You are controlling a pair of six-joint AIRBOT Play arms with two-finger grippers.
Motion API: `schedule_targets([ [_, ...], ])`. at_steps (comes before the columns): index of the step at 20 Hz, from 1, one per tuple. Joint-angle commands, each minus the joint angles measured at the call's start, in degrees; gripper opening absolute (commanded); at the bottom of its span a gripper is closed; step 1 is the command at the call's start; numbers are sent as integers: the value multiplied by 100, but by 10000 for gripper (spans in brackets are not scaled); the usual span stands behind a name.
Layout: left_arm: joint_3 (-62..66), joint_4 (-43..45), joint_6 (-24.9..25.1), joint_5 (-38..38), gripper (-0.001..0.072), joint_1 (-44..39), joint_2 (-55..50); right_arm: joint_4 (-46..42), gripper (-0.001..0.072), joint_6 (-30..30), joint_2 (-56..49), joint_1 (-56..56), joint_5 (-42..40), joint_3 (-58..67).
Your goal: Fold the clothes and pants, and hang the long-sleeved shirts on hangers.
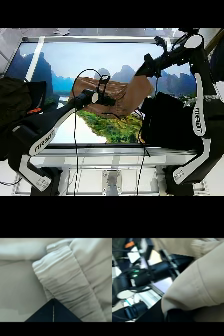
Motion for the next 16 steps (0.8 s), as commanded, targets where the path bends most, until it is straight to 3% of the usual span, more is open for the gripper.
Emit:
schedule_targets([
  [1, 4, -258, -20, 243, 12, -11, -42, 291, 28, -46, 107, 46, -136, 63],
  [5, 33, -251, -17, -190, 12, 146, 297, 197, 28, -46, 164, 214, -540, 61],
  [10, 33, 398, -17, -1606, 12, 1123, 1991, -708, 27, -33, 138, 1016, -1788, 31],
  [13, 31, 721, 9, -2144, 12, 1818, 3158, -1036, 27, 33, -70, 1836, -2693, -2],
  [16, 31, 743, 304, -2448, 12, 2288, 4166, -1119, 27, 44, -544, 2863, -4216, -2],
])
